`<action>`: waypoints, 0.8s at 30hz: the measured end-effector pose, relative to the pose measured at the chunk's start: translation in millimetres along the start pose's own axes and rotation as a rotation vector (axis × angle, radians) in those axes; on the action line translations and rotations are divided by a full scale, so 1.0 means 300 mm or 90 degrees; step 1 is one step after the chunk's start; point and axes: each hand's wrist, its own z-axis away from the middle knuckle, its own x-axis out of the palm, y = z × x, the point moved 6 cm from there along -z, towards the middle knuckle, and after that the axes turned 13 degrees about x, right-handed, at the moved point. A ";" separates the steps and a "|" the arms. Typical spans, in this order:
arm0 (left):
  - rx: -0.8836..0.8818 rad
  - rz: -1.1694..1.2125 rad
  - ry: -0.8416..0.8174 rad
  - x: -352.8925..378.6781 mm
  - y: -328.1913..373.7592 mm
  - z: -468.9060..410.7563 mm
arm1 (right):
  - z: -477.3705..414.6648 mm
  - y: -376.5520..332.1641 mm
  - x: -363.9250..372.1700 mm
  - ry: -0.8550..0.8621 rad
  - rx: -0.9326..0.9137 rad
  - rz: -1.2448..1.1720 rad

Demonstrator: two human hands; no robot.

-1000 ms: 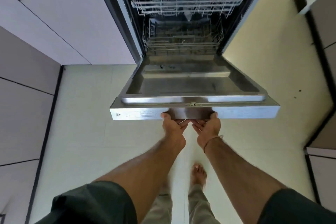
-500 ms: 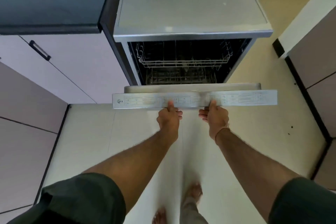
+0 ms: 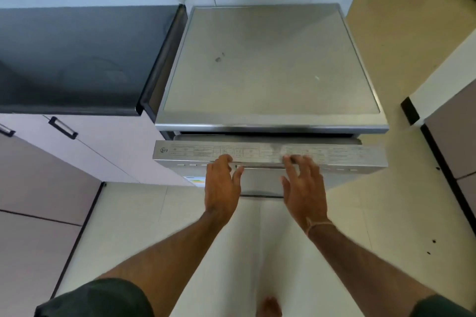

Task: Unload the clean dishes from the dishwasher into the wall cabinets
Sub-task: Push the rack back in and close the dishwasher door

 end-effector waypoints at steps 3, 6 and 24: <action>0.089 -0.182 -0.030 0.024 0.013 -0.056 | -0.060 -0.002 0.025 -0.042 -0.005 0.055; 0.137 -0.307 -0.056 0.053 0.022 -0.080 | -0.106 -0.019 0.041 -0.083 0.000 0.030; -0.003 -0.159 -0.184 0.209 0.016 -0.130 | -0.120 -0.142 0.158 -0.284 0.219 0.042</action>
